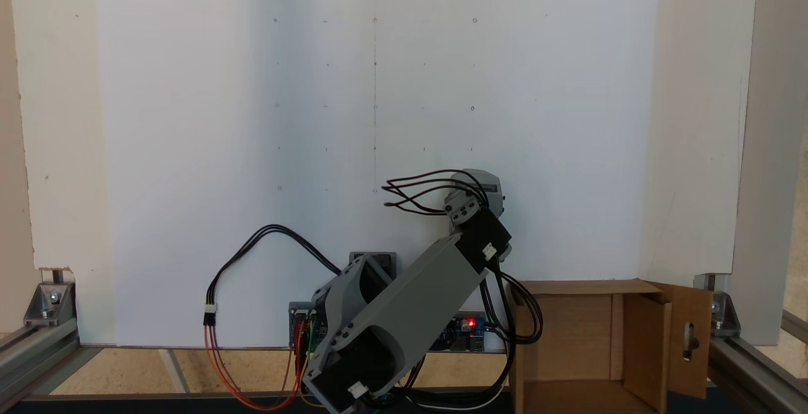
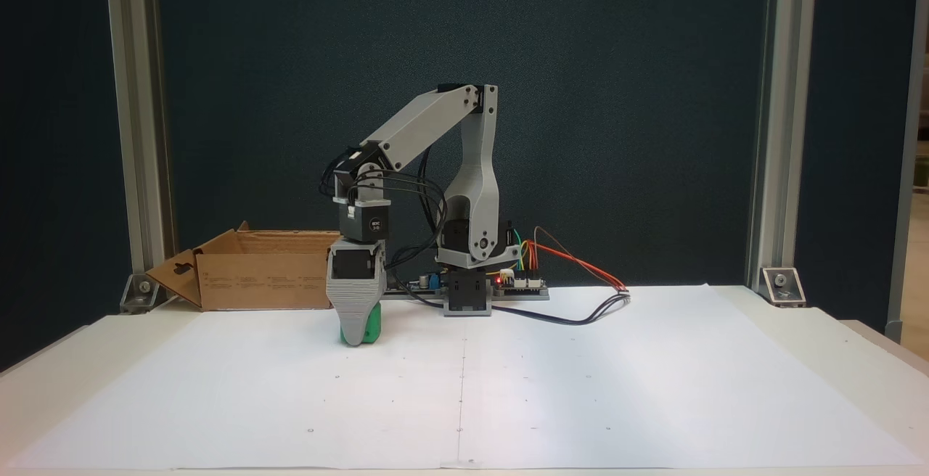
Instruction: Grasp a green dice and put it in the bin.
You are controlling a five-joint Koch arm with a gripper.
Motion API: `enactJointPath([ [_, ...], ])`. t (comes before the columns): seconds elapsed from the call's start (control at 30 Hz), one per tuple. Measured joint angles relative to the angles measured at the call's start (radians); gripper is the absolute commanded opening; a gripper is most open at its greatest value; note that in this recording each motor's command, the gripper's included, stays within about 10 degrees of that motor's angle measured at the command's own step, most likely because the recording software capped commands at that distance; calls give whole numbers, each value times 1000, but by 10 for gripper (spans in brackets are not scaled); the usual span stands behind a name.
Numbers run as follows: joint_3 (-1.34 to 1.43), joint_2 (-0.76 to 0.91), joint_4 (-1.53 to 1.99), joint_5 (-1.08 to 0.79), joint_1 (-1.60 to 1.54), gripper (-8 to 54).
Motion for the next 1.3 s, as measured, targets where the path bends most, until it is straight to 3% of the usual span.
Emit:
enactJointPath([
  [0.2, -103, 126, 149, 218, -97, 115],
  [0.6, -908, 198, 821, 535, -178, 115],
  [0.9, -1075, 18, 830, 537, 359, 115],
  [1.3, -1124, -201, 712, 612, 736, 115],
])
